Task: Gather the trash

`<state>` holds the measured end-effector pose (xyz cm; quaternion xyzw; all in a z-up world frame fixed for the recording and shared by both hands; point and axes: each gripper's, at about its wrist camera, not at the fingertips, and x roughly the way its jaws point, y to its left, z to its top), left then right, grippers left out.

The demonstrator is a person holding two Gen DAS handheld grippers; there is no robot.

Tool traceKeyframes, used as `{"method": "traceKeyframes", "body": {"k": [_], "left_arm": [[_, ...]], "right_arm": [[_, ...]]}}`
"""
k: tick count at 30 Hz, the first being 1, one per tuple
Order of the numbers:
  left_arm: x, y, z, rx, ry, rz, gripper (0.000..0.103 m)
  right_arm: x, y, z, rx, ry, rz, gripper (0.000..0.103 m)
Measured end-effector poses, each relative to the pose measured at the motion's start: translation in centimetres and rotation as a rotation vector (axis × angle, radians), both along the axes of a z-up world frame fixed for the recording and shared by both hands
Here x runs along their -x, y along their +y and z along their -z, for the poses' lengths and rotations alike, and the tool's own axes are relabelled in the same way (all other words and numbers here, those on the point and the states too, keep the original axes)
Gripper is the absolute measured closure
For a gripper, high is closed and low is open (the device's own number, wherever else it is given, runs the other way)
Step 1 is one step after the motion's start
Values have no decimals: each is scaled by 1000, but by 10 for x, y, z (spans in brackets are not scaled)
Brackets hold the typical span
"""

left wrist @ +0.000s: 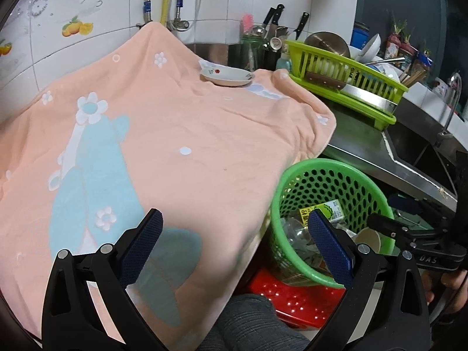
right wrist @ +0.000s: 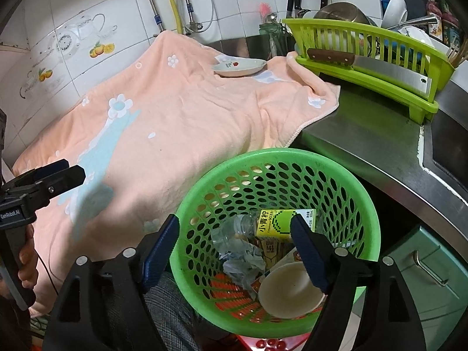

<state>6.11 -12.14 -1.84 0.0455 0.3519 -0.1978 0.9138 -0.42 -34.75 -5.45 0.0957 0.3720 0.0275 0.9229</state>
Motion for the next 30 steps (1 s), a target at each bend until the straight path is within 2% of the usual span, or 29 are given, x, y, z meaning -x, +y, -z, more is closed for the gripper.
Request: {"method": "traceKeyframes", "body": {"k": [11,30], "left_arm": [[5,15,-2,35,9,-37,5],[28,40,-13,25,-34,-107,5]], "right_arm": [[7,5,-6,11,-22,14,15],[29,28,-28,50,-92,15,11]]}}
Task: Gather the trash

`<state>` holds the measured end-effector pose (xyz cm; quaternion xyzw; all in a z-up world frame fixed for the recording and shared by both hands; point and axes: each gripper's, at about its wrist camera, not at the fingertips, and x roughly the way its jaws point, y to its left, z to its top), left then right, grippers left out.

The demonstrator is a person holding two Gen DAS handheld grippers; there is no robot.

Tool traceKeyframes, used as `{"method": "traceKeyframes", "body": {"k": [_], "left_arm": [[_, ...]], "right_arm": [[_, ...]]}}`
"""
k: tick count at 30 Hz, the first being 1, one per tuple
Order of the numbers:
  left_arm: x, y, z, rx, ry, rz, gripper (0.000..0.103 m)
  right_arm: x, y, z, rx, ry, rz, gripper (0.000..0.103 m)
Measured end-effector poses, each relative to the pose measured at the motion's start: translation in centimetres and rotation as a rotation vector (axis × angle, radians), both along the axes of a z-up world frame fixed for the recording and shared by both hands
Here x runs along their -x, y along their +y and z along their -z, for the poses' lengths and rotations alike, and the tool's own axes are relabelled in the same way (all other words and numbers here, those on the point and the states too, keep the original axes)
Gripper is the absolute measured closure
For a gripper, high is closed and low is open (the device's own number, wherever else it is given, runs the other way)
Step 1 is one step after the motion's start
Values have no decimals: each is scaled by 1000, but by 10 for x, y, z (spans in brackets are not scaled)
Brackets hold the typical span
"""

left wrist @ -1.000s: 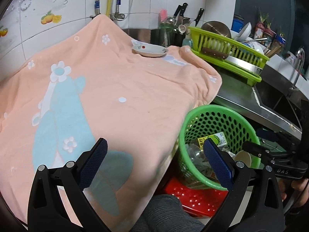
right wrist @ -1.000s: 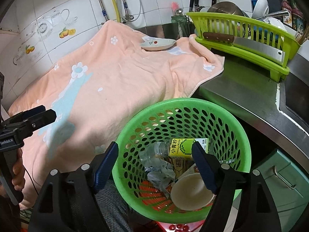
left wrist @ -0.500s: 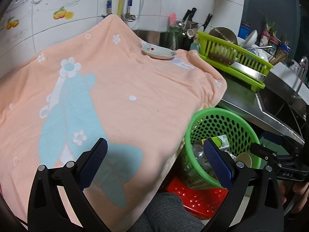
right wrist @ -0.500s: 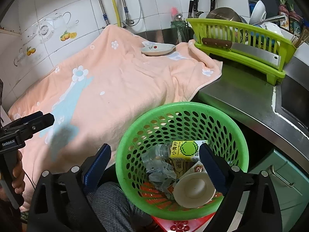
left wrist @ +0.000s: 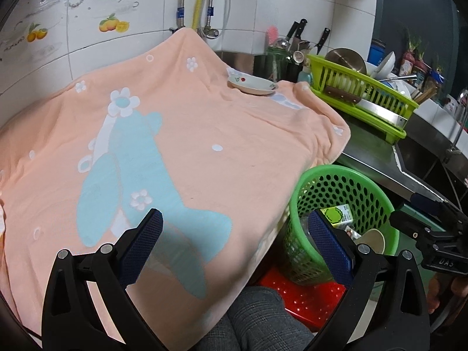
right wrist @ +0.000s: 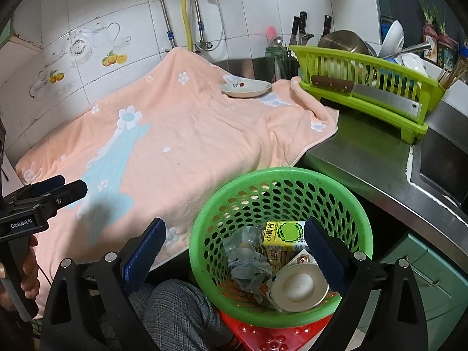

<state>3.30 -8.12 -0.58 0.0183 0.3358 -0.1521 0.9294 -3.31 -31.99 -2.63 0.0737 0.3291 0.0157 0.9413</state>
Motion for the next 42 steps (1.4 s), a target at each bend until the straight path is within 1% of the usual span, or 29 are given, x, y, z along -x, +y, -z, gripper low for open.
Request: {"method": "traceKeyframes", "body": {"k": [11,18,21,26,29,33,38,42], "left_arm": [[7,17,-4,19,-16,-28,5],[18,14,-11,9,-100,-33,5],[23,9,-15,-8,-148,-36,5],[28,8,-22,19,-181,-32,5],[32,7,-25,17,-214,-42,5],[34,8,-27,34,-225,-48,5],[34,8,-27,33,-227,-52,5],[38,8,-28,30,-245,-56,5]], "right_arm": [[11,13,-9,33,-32,8,9],[17,17,-16,47,-58,31,9],[19,20,-20,70,-76,44,8],[23,19,-23,82,-96,60,8],[24,19,-26,92,-109,73,8],[26,19,-29,96,-128,89,8],[27,19,-29,94,-135,100,7],[27,19,-30,95,-137,103,7]]}}
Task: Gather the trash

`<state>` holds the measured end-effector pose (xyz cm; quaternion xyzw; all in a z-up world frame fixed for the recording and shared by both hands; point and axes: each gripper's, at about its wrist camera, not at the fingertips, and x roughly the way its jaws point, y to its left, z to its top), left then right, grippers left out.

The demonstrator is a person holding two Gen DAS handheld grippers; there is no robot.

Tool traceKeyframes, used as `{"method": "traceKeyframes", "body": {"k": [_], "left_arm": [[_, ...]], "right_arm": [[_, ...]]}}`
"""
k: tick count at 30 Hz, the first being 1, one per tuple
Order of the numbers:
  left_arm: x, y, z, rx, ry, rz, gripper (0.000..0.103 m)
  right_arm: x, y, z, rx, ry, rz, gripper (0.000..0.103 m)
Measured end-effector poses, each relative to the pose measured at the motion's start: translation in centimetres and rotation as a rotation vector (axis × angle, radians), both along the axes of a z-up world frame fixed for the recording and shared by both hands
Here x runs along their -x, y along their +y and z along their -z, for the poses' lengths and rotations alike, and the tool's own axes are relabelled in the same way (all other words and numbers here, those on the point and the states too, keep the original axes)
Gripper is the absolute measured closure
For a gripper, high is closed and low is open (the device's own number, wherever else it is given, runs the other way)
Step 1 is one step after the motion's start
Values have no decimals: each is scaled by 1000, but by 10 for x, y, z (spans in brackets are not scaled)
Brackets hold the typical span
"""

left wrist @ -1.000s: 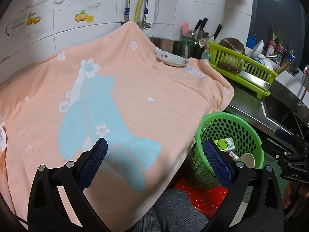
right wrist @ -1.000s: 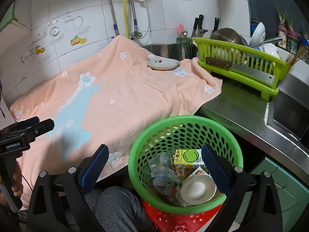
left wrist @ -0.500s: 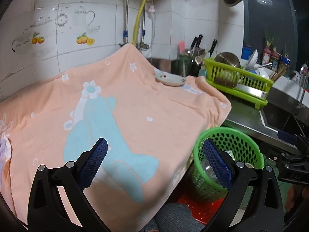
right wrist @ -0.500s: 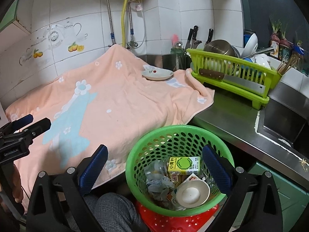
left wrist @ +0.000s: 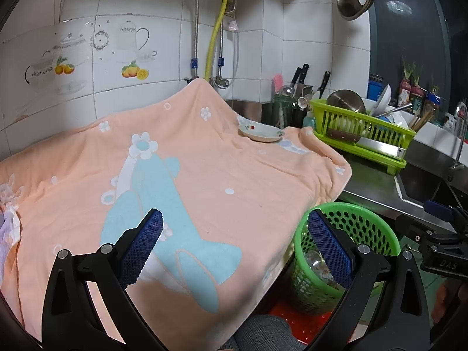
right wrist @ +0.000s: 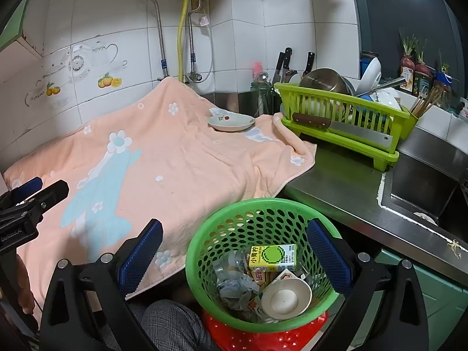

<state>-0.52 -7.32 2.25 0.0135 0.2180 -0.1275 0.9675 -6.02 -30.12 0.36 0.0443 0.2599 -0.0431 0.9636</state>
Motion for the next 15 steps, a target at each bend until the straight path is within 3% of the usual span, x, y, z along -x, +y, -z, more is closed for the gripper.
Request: {"method": "traceKeyframes", "body": {"k": [15], "left_arm": [[11,-1,-11,-8,-71,-19,5]], "right_arm": [[4,2,-3,-4,-22,8,7]]}}
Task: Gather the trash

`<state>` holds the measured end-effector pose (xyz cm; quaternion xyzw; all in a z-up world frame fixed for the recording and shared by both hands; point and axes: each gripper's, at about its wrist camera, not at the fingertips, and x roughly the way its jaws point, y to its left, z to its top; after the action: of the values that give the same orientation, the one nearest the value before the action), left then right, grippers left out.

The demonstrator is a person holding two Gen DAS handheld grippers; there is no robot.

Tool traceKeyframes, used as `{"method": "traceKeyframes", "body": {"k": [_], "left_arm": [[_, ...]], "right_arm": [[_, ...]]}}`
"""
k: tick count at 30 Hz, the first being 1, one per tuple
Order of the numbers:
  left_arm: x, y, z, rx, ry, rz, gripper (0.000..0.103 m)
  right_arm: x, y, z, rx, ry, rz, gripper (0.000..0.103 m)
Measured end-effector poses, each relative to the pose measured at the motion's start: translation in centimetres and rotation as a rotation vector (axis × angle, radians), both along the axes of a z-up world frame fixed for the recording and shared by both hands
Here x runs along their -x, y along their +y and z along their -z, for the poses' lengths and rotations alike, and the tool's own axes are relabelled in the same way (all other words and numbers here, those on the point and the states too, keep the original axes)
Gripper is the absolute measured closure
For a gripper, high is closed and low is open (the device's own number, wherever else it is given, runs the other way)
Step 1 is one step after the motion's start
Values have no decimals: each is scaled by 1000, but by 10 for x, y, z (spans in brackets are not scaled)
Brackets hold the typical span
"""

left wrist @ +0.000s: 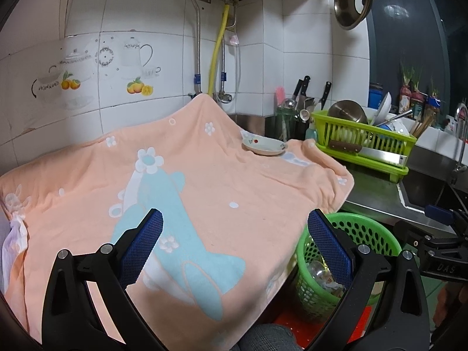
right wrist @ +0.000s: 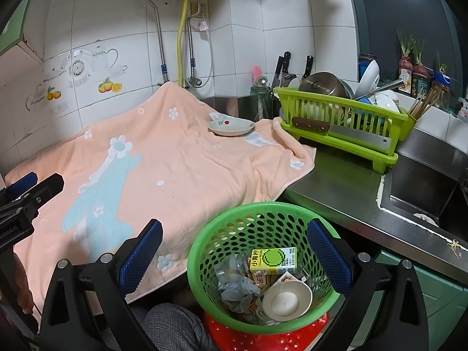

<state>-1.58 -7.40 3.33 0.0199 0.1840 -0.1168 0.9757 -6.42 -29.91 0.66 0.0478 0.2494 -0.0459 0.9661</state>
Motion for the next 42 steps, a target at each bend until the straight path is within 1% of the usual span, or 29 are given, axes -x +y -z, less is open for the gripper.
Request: {"method": "traceKeyframes", "body": {"k": [10,42], "left_arm": [[1,0,0,1,-7,-5,5],[-4,-3,3,-7,9,7,5]], "right_arm": [[0,0,-1,-2,-2,2,7],[-5,0,2,-4,5,-3,7]]}}
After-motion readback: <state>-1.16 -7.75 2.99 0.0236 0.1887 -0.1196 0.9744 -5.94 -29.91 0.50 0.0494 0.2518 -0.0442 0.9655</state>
